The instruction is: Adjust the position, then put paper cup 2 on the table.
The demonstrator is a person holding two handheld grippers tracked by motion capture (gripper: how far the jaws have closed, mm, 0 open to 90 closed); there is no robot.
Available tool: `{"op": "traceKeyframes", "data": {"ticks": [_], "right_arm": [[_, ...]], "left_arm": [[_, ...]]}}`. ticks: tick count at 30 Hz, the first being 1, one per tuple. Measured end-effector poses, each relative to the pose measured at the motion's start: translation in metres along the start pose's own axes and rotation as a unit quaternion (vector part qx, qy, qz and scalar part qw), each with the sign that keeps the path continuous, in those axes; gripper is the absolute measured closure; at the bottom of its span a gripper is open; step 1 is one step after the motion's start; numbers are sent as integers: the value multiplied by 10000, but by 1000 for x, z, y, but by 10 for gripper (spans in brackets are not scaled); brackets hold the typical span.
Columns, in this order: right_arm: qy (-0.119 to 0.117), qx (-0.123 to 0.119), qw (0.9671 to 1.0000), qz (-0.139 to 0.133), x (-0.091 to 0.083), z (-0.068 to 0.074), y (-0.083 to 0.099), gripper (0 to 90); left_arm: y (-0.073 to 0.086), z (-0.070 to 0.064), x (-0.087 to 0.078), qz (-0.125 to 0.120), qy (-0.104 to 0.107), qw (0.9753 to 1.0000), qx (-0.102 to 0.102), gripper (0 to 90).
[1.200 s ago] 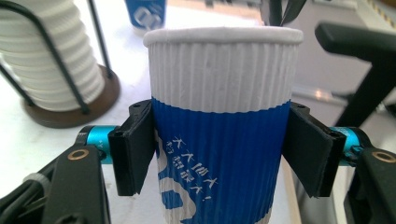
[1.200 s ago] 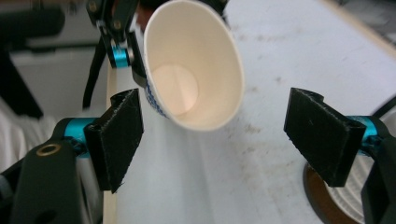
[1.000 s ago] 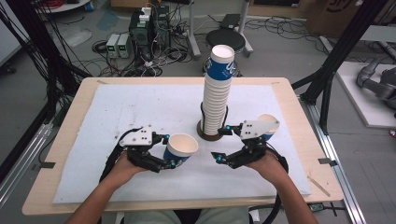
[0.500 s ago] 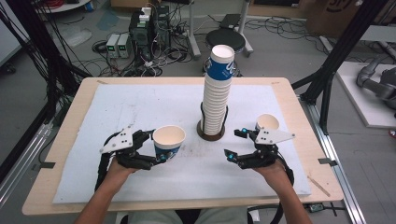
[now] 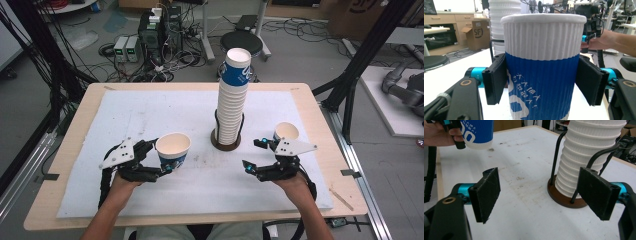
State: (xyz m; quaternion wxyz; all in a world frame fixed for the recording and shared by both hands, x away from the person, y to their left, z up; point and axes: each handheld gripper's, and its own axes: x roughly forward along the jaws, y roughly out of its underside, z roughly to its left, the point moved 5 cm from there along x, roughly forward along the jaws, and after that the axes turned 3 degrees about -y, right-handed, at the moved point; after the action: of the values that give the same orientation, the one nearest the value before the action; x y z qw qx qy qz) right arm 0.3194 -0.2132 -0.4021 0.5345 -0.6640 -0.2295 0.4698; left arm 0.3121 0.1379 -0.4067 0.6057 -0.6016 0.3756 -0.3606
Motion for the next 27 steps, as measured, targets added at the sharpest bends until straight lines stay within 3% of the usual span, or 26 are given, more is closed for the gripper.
{"op": "traceKeyframes", "data": {"ticks": [14,27], "right_arm": [[52,53,10000,-19,-3,0,3,197],[1,66,10000,-40,-2,4,5,197]], "left_arm": [[-5,14,-12,-302,-204,9993,-35,300],[-19,45,-26,-636,-724,9953,-11,300]]}}
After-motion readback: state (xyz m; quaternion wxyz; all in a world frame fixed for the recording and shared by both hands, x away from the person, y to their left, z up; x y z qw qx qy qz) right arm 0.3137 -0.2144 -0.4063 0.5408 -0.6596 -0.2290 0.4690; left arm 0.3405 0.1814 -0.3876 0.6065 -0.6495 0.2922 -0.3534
